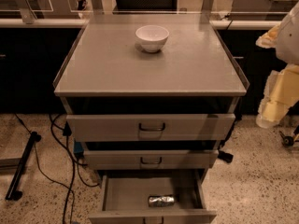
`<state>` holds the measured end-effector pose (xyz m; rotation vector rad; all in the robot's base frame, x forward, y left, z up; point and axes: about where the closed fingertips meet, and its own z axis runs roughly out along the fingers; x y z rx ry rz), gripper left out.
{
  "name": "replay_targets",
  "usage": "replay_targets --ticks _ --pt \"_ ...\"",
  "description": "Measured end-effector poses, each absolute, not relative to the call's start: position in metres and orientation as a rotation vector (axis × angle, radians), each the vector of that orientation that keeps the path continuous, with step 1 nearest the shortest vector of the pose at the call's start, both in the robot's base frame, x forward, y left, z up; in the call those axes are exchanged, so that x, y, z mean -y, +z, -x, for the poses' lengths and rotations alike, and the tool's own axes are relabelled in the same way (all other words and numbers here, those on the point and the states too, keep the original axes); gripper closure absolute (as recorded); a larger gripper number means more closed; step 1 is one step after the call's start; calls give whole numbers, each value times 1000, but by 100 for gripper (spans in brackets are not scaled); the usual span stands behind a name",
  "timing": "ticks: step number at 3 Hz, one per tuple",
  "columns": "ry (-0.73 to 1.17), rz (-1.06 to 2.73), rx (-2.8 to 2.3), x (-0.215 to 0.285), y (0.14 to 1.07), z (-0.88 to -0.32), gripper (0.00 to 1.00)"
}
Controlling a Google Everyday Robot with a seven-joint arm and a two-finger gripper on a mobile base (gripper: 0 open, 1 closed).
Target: Pick redbull can from bottom drawer and place on counter
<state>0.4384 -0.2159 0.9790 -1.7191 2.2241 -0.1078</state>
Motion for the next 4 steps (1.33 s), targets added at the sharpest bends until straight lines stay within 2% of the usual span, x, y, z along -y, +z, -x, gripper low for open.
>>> replay_targets --ticks 1,2,3,4 --pt "-108 1719 -2224 216 979 -438 0" --pt "-108 1719 -2224 216 979 -438 8" --pt "-70 1685 -2222 217 960 -436 38" --pt "-2 1637 -2210 219 925 -432 63"
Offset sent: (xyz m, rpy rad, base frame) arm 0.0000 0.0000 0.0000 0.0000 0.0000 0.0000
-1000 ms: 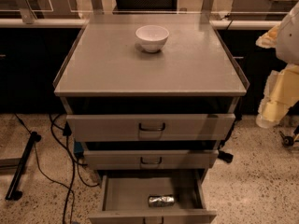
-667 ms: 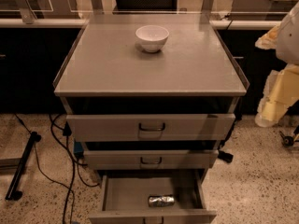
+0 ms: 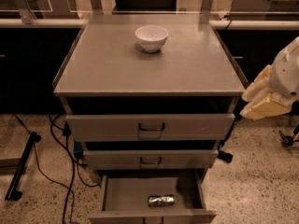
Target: Pick redbull can from bottom drawer and place on counter
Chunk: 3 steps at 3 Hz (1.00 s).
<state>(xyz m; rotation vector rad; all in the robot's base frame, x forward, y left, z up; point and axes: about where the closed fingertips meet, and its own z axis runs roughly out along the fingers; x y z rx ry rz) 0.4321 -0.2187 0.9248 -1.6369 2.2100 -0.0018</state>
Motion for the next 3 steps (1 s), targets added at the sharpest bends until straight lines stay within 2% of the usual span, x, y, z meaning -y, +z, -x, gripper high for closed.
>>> replay_targets --ticks 1,2,3 --pt "154 1582 -2201 218 867 -428 85" --pt "368 1506 -2230 205 787 -415 100" --pt "413 1496 -2243 202 768 -411 100"
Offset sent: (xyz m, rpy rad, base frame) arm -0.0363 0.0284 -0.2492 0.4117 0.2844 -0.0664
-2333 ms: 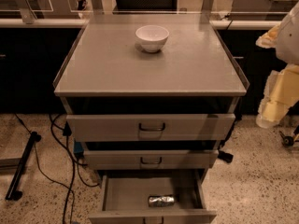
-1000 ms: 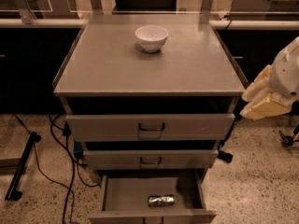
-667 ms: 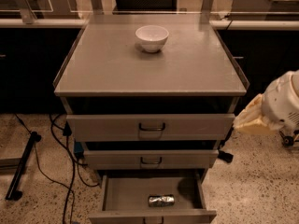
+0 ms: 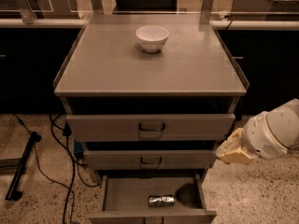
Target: Pick redbull can from bottom drawer and place on counter
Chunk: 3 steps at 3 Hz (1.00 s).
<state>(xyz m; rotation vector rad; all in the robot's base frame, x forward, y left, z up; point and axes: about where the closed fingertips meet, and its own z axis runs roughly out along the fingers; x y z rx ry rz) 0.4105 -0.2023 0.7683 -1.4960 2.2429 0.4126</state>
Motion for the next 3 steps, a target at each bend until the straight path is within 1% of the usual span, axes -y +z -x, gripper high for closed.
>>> replay_targets --ticks 1,2,3 --pt "412 1496 -2242 202 769 -411 100" --pt "384 1517 -2239 210 734 -413 100" --pt "372 1534 -2193 221 669 -416 100"
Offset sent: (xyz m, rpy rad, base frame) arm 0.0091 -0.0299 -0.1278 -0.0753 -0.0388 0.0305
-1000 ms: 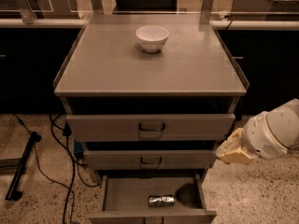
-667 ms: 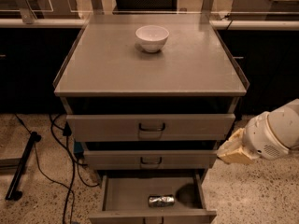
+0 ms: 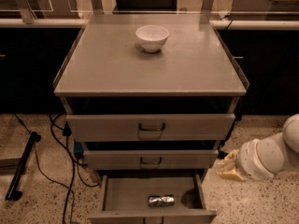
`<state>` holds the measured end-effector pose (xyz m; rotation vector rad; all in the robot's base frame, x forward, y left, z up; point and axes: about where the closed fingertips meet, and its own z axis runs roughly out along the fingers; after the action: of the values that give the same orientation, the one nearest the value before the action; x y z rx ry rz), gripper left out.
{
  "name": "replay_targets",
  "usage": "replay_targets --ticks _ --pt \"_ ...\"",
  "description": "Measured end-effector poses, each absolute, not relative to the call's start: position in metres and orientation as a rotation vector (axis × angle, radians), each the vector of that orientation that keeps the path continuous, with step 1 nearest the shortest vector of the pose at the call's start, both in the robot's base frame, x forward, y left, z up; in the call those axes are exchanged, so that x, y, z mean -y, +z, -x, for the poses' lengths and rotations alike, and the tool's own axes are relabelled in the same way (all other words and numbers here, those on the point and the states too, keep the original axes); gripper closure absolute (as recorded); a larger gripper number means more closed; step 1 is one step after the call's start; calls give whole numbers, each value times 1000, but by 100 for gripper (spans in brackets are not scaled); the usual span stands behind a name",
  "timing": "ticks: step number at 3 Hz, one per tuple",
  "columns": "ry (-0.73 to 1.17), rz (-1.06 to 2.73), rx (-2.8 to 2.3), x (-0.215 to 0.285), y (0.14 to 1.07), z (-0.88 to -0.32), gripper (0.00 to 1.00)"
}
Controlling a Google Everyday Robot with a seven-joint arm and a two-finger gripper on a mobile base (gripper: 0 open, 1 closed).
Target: Pick redbull can from bottom drawer and place on counter
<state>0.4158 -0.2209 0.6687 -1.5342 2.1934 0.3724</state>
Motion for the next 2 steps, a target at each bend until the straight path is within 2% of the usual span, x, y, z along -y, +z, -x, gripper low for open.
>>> replay_targets --ticks 1,2 --pt "417 1520 -2139 232 595 -418 100" --pt "493 1524 -2142 225 565 -412 100"
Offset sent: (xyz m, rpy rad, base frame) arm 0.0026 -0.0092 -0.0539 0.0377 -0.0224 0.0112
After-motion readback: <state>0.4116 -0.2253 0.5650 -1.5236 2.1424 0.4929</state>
